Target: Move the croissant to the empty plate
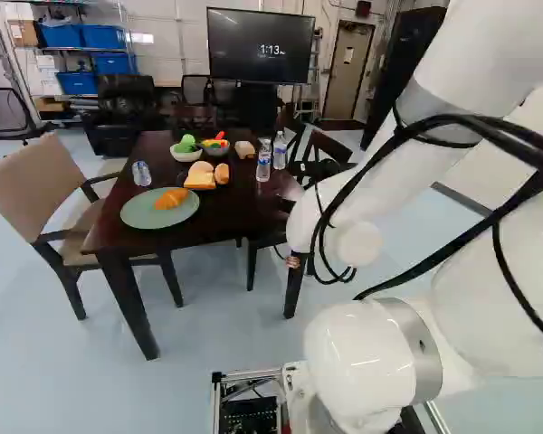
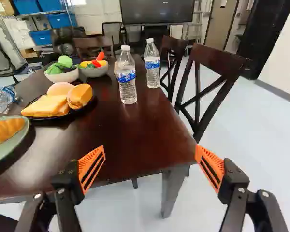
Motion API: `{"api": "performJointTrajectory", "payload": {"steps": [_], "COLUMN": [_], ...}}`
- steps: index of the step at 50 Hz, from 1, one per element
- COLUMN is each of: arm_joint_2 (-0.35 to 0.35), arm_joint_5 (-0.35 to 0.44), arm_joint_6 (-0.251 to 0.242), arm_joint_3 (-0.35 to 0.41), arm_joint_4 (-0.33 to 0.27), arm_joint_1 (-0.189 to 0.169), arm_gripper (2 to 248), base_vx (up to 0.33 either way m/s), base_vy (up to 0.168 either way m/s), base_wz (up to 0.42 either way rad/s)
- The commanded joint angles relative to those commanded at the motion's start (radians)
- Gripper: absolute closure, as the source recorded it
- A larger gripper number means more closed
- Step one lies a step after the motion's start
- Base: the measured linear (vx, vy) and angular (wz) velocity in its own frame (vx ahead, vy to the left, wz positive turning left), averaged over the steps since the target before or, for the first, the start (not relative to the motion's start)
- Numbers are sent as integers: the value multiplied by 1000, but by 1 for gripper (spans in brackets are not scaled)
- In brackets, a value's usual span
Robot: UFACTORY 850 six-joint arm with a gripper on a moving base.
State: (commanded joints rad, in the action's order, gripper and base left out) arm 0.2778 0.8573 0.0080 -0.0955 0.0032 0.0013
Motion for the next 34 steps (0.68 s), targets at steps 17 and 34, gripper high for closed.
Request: {"api": "performJointTrajectory", "payload": {"steps": [17, 34], "arm_joint_2": [1, 1], "arm_joint_5": [15, 15], "arm_joint_6": [-8, -8], "arm_joint_3": [8, 8], "arm_joint_4": [-3, -3], "arm_joint_1": [-1, -1], "arm_gripper": [3, 3], "base_vx": [0, 0], "base_vy": [0, 0], "base_wz": [0, 0]}}
